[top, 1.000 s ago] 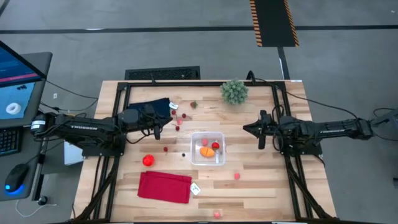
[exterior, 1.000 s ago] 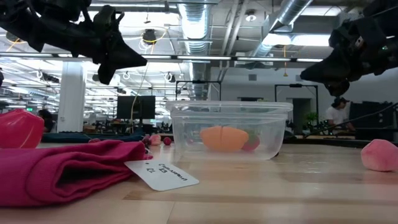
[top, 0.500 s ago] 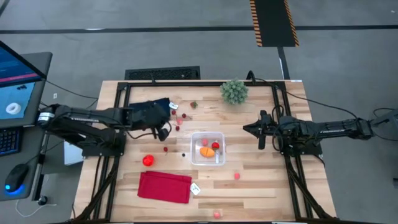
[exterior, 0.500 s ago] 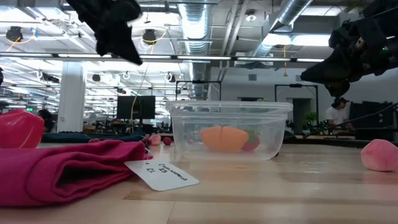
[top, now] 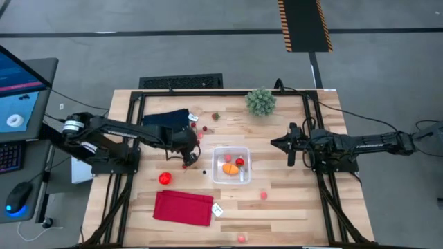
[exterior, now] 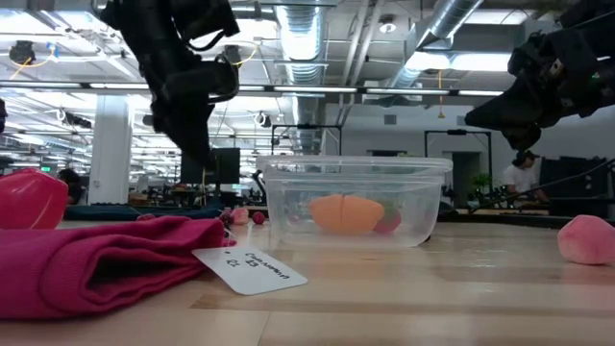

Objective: Pick and placing Produce into tupperware
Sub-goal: Put the blueberry into the transparent bin

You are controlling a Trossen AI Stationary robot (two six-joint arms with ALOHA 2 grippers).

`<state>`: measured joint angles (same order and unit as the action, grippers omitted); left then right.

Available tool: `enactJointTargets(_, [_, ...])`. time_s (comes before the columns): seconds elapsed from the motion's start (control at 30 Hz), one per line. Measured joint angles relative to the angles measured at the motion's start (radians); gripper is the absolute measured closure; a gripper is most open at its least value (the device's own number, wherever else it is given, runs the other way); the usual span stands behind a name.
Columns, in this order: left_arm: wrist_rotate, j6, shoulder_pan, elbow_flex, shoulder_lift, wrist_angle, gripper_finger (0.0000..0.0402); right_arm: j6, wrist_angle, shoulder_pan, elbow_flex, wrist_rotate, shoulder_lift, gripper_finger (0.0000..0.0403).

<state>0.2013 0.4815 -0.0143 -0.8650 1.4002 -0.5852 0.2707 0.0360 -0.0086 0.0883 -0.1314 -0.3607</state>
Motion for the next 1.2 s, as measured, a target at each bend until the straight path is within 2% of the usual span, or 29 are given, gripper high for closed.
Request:
enactJointTargets(0.17, [-0.143,0.054,0.063,0.001,0.027,0.044,0.0283,0.0,0.0,0.0,0.0,0.0,0.0,0.0343])
enactJointTargets(0.4, [-0.141,0.032,0.193,0.003,0.026,0.221,0.0242,0.0,0.0,0.0,0.0,0.0,0.0,0.0343])
enactJointTargets(0.57, [-0.085,0.063,0.244,0.003,0.056,0.227,0.0239,0.0,-0.001,0.0,0.0,0.0,0.0,0.0343])
enactJointTargets(0.7, [-0.032,0.049,0.264,0.003,0.131,0.245,0.0239,0.0,-0.006,0.0,0.0,0.0,0.0,0.0343])
enactJointTargets(0.8, [-0.08,0.023,0.259,-0.01,0.199,0.227,0.0239,0.0,-0.011,0.0,0.0,0.0,0.0,0.0343])
enactJointTargets(0.93, [-0.067,0.004,0.259,-0.038,0.248,0.251,0.0239,0.0,-0.01,0.0,0.0,0.0,0.0,0.0343])
enactJointTargets(1.1, [0.026,-0.024,0.264,-0.061,0.257,0.229,0.0239,0.0,-0.014,0.0,0.0,0.0,0.001,0.0343])
enactJointTargets(1.2, [0.036,-0.034,0.259,-0.061,0.258,0.221,0.0239,0.0,-0.021,0.0,0.0,0.0,0.001,0.0343])
